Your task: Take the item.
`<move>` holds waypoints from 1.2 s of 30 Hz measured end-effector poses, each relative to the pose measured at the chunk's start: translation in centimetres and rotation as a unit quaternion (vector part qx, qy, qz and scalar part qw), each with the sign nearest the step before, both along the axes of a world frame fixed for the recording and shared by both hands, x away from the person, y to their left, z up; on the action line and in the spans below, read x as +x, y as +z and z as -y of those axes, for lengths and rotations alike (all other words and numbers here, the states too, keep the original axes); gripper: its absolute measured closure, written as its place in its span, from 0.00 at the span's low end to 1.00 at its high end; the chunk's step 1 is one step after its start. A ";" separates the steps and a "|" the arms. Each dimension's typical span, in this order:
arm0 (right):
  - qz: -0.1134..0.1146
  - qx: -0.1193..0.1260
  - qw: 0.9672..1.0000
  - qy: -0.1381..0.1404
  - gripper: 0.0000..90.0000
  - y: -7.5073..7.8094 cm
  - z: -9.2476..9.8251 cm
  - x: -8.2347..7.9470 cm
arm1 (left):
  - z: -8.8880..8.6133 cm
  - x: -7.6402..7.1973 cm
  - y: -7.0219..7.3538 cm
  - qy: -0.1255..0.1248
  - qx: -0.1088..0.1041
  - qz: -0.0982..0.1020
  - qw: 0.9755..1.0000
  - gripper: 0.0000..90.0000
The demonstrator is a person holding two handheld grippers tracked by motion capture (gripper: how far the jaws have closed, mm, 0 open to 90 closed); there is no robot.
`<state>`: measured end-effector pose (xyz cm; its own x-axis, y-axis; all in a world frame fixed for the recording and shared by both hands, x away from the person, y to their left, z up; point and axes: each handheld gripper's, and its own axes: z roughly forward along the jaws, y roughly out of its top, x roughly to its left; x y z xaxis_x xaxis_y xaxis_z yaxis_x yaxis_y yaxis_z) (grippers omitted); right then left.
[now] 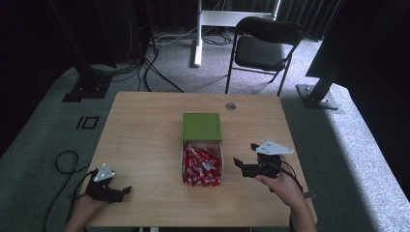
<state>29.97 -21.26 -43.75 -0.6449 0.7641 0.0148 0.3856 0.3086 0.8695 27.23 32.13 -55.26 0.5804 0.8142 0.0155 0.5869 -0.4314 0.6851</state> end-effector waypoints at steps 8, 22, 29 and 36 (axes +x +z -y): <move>0.002 -0.005 0.999 0.041 0.16 0.5 -3.3 0.3 | 0.0 0.0 0.0 0.001 -0.002 0.000 1.000 0.02; 0.002 -0.007 0.996 0.092 0.30 0.1 -8.6 0.8 | 0.0 0.0 0.0 0.000 -0.001 0.000 1.000 0.02; -0.021 -0.006 0.995 0.096 0.53 -0.6 -10.5 1.4 | 0.0 0.0 0.0 0.000 -0.001 0.000 1.000 0.02; -0.060 0.000 0.995 0.079 0.73 -1.7 -11.8 2.0 | 0.0 0.0 0.0 0.000 -0.001 0.000 1.000 0.02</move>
